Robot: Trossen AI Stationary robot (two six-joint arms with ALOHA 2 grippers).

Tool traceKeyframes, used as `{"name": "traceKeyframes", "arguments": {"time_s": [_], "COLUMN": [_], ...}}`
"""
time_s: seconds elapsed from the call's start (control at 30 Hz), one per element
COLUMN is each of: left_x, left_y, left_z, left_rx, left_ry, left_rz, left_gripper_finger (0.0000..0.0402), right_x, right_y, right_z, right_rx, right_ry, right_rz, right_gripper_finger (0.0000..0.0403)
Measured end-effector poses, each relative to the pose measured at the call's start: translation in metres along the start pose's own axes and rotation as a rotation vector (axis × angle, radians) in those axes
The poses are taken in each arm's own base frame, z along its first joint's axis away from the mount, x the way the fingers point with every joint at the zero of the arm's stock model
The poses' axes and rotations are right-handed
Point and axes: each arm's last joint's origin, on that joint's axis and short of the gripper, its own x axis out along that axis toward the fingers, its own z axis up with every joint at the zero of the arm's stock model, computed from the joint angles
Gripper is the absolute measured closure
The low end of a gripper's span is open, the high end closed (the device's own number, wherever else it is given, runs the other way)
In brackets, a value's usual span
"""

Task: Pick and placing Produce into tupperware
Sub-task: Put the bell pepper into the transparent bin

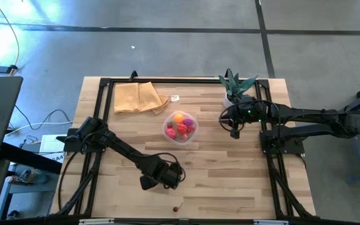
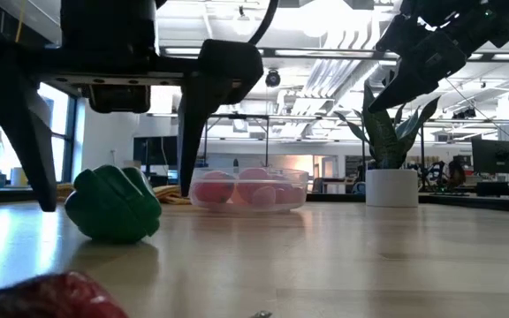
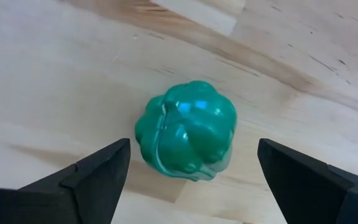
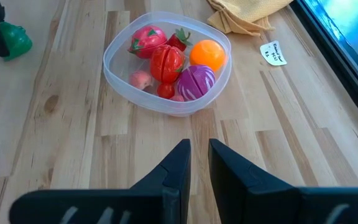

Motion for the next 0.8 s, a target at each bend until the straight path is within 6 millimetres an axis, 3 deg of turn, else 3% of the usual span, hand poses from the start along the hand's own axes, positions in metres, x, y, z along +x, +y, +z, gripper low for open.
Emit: {"name": "traceKeyframes", "arguments": {"time_s": [0.3, 0.4, 0.8], "left_x": [0.000, 0.008, 0.011], "left_y": [0.000, 0.000, 0.003], "left_z": [-0.001, -0.002, 0.000], "left_rx": [-0.157, -0.198, -0.231], "left_ry": [0.023, 0.019, -0.030], "left_rz": [0.011, 0.023, 0.027], "left_gripper_finger": [0.0062, 0.0062, 0.0062], "right_x": [0.000, 0.000, 0.000], "right_y": [0.000, 0.000, 0.000], "right_z": [0.000, 0.000, 0.000], "right_rx": [0.000, 0.000, 0.000], "right_ry": [0.000, 0.000, 0.000], "right_rz": [0.000, 0.000, 0.000], "right_gripper_finger": [0.0357, 0.0357, 0.0357]}}
